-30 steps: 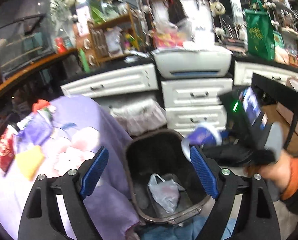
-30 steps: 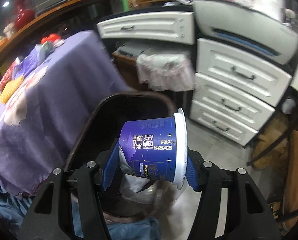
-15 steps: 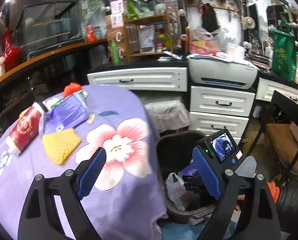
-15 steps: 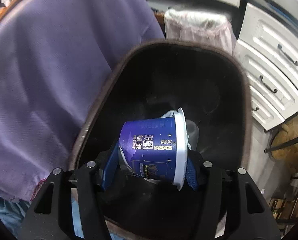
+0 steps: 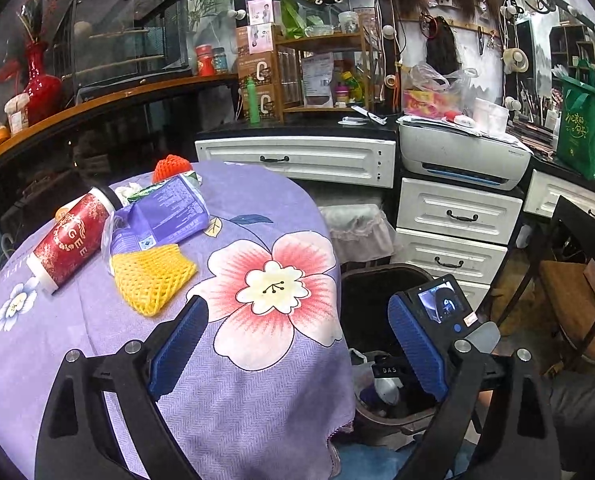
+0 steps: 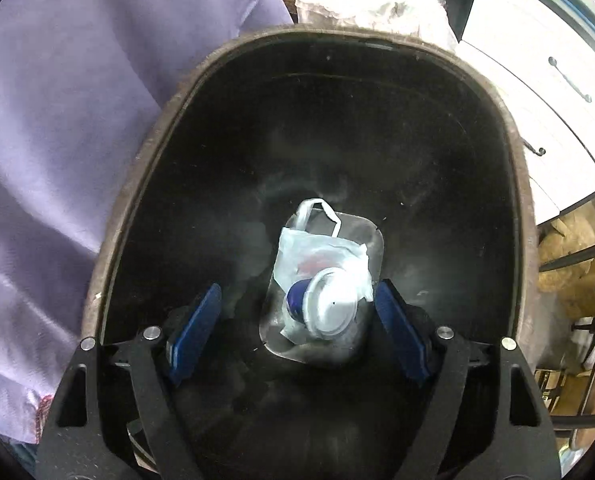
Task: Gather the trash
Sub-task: 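Lower the yogurt cup into the bin and open the right gripper, then grasp the yellow foam fruit net with the right gripper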
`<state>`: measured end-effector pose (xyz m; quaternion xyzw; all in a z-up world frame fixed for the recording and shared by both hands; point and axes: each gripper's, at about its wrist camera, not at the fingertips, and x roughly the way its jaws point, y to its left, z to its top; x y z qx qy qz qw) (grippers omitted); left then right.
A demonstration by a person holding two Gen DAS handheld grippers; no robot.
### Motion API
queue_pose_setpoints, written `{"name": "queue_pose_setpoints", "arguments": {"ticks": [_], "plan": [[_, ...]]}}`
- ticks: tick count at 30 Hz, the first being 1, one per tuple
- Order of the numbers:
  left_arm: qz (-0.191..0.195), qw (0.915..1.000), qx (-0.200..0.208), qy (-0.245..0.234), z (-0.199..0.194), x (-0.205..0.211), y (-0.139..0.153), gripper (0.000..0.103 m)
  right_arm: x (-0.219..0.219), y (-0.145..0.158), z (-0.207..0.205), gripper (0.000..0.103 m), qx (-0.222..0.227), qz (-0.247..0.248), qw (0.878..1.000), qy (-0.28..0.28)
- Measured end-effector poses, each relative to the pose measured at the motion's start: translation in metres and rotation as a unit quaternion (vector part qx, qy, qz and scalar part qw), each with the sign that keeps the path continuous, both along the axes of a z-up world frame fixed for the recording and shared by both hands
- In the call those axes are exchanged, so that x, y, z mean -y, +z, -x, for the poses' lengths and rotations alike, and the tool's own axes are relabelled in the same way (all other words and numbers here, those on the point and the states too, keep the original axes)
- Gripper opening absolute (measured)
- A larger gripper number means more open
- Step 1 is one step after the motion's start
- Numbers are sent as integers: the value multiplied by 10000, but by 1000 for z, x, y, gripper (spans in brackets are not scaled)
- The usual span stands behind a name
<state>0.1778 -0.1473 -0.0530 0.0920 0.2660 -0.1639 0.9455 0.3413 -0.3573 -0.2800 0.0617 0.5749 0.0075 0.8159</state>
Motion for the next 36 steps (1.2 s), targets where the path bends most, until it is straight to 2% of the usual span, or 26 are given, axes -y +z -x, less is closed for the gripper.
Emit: {"name": "queue_pose_setpoints", "arguments": {"ticks": [8,14,19,25,31,36], "plan": [[15,10000,-52,-84,0,-11,2,91,5,67,37,79,890,162,9959,94],[78,9998,-152,36,-6,-48,13,91,3,122,61,79,1504,106,9884,155],[-3,9995,-220,245,-11,-83,23,91,-17,171,72,79,2020,-109,9788,316],[-300,9971,-218,659,-17,-129,30,94,-75,217,69,80,2424,-387,9640,1027],[-507,9933,-194,1018,-25,-170,33,97,-151,229,54,80,2426,-439,9509,1869],[-611,9904,-292,1203,-38,-201,31,97,-213,233,38,80,2408,-256,9371,2513]]}}
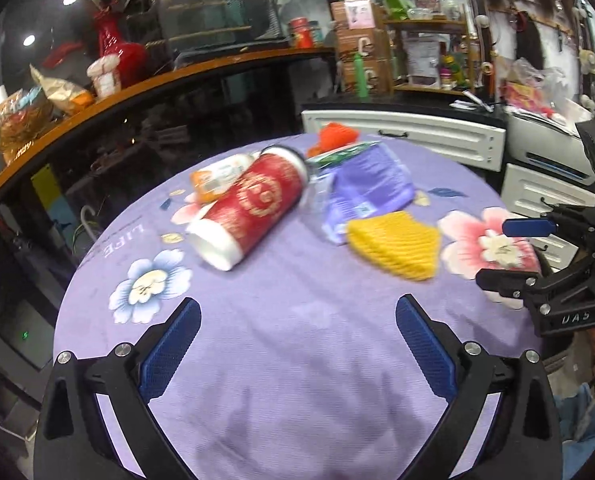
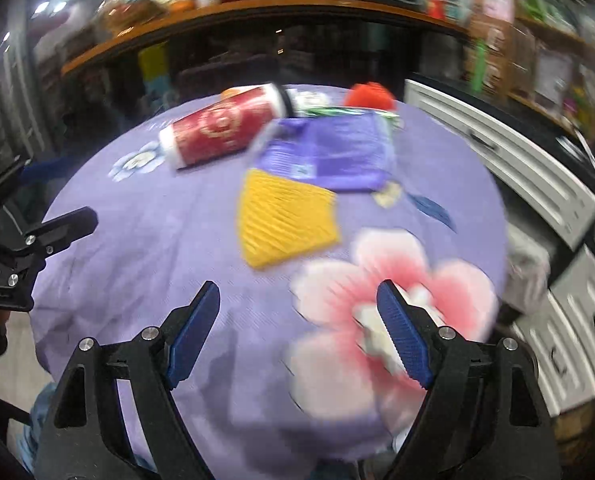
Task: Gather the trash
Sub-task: 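Grasp the yellow foam fruit net with the right gripper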
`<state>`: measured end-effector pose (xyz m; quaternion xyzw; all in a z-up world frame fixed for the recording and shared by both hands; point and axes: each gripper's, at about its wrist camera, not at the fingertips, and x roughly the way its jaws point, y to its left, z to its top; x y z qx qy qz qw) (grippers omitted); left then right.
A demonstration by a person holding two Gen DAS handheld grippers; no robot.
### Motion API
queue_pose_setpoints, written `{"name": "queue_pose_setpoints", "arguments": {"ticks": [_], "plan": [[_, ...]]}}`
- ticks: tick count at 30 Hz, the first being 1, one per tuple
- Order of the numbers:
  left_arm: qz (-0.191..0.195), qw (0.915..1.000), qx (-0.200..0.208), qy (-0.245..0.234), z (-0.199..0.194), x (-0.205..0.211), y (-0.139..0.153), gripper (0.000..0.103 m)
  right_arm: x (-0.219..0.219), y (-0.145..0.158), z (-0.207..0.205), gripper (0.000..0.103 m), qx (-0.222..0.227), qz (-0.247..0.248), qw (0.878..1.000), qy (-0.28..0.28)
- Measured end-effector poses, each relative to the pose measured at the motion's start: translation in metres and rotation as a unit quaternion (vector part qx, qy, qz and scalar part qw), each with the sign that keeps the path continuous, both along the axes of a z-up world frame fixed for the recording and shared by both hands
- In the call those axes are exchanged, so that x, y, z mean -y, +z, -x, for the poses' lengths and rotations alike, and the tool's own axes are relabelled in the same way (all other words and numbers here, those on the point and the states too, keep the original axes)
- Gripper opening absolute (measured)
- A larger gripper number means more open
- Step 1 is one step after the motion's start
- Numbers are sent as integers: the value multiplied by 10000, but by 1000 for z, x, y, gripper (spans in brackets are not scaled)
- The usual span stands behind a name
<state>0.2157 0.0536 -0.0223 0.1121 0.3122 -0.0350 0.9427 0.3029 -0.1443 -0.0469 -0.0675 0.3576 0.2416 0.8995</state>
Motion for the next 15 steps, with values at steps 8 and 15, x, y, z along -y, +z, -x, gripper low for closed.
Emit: {"name": "queue_pose_setpoints", "arguments": {"ticks": [8,15], "plan": [[179,9997,-133,126,-21,-34,-1,97,-67,-11,-39,79,-61,661,9973,328],[206,9996,-190,32,-33,-36,-6,97,-71,-26,-55,44,-141,939,9953,182]]}}
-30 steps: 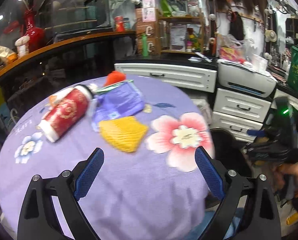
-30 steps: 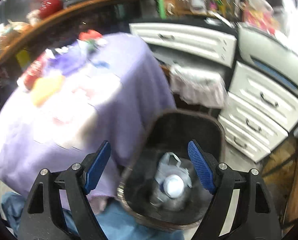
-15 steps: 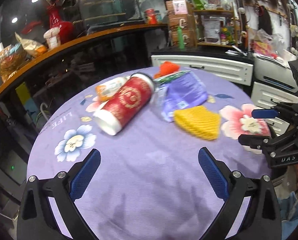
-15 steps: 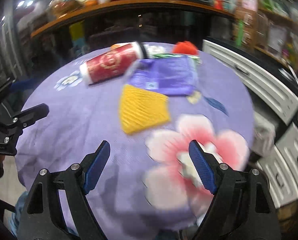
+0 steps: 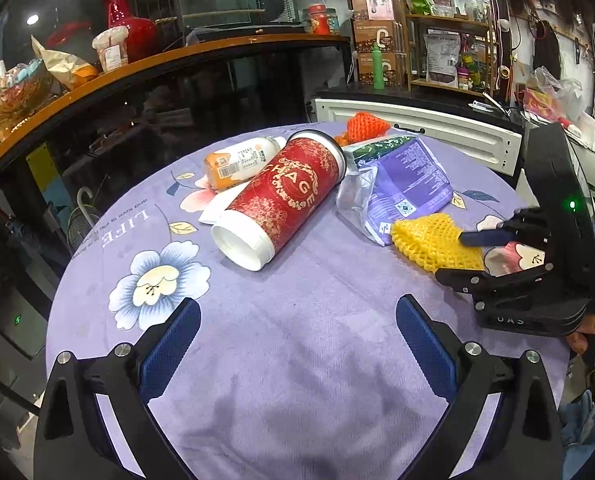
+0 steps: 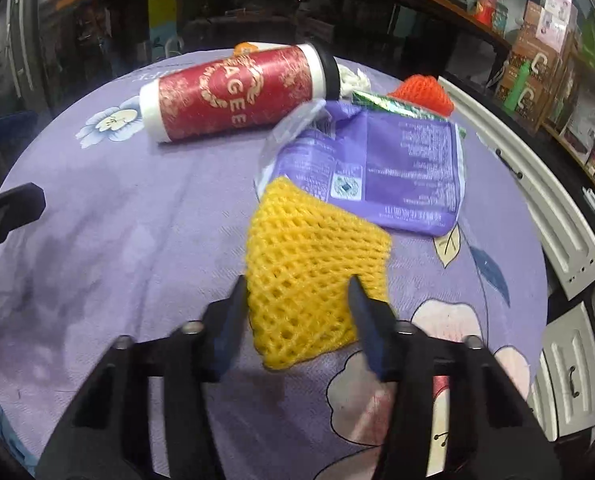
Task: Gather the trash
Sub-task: 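Grasp the yellow foam fruit net with the right gripper, then grasp the purple snack wrapper with the left gripper while right holds the net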
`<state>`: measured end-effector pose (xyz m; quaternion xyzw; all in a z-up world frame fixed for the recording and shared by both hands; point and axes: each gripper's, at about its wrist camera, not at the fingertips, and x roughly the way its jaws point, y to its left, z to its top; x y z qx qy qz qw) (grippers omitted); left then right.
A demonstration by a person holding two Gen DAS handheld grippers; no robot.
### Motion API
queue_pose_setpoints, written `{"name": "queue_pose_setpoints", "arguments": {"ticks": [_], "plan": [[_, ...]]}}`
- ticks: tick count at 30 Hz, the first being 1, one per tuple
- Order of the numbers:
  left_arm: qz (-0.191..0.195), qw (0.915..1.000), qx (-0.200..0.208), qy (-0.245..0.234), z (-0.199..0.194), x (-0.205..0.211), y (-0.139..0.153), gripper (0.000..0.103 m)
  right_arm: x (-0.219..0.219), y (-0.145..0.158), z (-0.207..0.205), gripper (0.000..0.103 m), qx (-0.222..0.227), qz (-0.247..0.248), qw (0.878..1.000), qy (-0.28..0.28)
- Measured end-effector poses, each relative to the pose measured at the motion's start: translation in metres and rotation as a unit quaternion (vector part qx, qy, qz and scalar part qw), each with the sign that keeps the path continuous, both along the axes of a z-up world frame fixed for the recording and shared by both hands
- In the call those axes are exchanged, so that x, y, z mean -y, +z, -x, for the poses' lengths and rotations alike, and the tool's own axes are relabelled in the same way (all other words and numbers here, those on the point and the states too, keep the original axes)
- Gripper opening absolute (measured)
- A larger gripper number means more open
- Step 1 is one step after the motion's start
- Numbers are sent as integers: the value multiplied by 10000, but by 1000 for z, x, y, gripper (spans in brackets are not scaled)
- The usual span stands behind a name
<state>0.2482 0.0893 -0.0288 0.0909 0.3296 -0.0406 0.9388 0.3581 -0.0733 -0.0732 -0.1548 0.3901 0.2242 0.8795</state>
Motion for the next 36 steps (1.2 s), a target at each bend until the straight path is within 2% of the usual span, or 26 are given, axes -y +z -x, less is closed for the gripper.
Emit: {"name": "queue_pose_setpoints", "arguments": {"ticks": [4,7,11,17,25,31,35,36], "plan": [[61,9999,-44,-67,-11,9,-5,97,8,2,6,23,143,-97,9999,-12],[126,9999,-44,-55,-17,17,-8,97,16,7,12,18,194,-270,9994,-44],[274,9996,-27,-7,-30,28,-8,95,30,19,24,18,331,-506,9981,-123],[468,9988,-156,21,-62,50,-10,73,60,30,41,18,456,-767,9955,-320],[153,9997,-115,142,-105,86,-19,64,90,33,56,18,407,-970,9934,-465],[88,9990,-206,380,-129,91,-27,52,106,32,64,18,436,-1029,9921,-571],[119,9984,-282,484,-135,88,-32,24,116,25,68,18,363,-1078,9913,-667],[105,9983,-248,515,-134,87,-32,22,119,23,69,18,355,-1100,9909,-692]]}}
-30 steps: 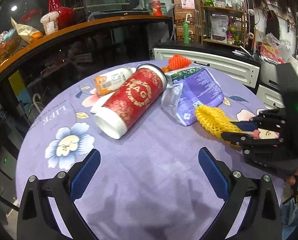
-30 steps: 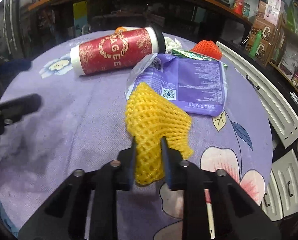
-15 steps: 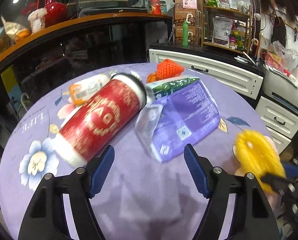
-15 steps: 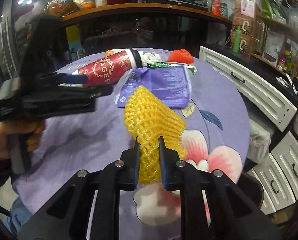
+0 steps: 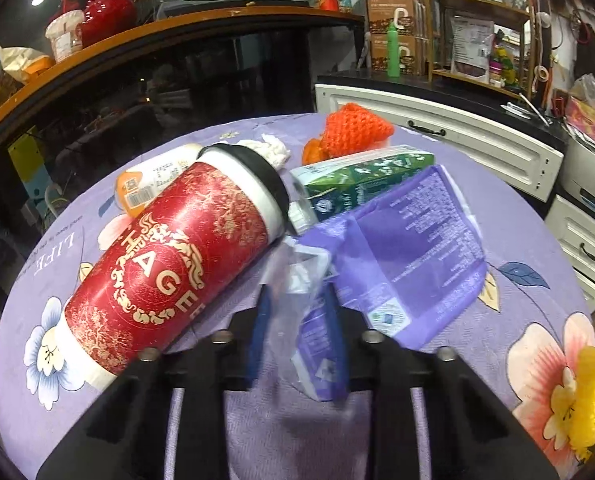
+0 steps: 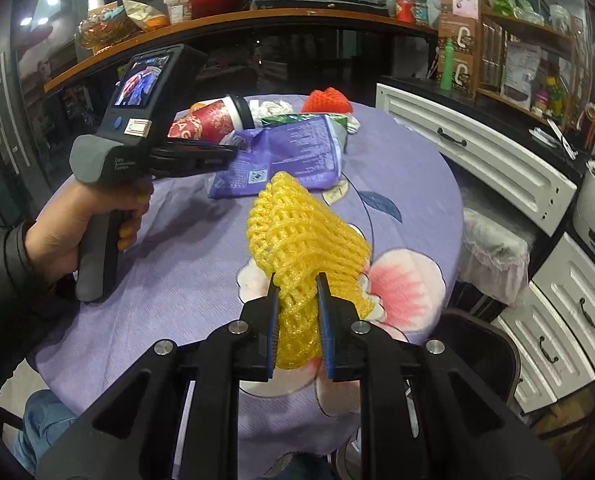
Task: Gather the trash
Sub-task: 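Grasp the purple snack wrapper with the left gripper while right holds the net, then carry both items over the bin and open both grippers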
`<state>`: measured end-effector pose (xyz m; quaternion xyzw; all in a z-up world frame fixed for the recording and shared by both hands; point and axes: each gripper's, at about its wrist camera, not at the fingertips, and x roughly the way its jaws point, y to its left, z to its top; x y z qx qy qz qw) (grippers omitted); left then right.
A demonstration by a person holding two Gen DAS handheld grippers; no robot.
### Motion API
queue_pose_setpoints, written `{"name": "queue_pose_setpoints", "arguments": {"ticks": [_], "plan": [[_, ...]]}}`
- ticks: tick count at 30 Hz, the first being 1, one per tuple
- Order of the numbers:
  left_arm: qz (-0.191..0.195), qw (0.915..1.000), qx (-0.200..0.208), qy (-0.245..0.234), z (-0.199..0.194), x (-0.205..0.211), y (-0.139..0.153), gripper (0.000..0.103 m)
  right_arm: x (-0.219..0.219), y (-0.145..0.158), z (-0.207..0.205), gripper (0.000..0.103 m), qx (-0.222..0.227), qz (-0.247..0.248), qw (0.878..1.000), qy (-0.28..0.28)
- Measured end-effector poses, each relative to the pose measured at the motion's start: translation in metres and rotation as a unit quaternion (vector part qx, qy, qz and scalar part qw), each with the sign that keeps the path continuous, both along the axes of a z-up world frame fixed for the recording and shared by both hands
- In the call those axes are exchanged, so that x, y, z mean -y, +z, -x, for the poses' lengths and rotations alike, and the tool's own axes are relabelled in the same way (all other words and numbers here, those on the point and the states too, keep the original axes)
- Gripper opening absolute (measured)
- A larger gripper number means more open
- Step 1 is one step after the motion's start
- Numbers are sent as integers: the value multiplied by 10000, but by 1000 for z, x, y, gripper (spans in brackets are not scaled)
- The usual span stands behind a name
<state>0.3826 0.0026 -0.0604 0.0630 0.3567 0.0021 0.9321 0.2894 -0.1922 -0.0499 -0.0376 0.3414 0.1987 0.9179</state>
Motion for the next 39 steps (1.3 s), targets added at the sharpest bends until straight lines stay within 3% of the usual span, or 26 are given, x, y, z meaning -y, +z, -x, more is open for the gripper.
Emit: {"name": "queue_pose_setpoints", "arguments": {"ticks": [7,8,11,15,26,39], "plan": [[95,9998,121,-131,17,-1,6,12,14,-3,4,18,-38,-206,9996,-185],[101,9997,147,-154,22,-1,7,5,14,-3,6,18,-33,-225,9995,-205],[222,9993,199,-239,39,0,12,5,21,-3,12,18,-8,-274,9992,-291],[106,9986,382,-354,67,8,18,5,34,-5,21,18,-17,-361,9984,-443],[489,9945,597,-704,141,33,29,5,93,-12,58,18,-9,-485,9928,-1093],[723,9840,726,-1458,188,105,36,5,166,-64,87,18,-508,-484,9789,-1920]]}}
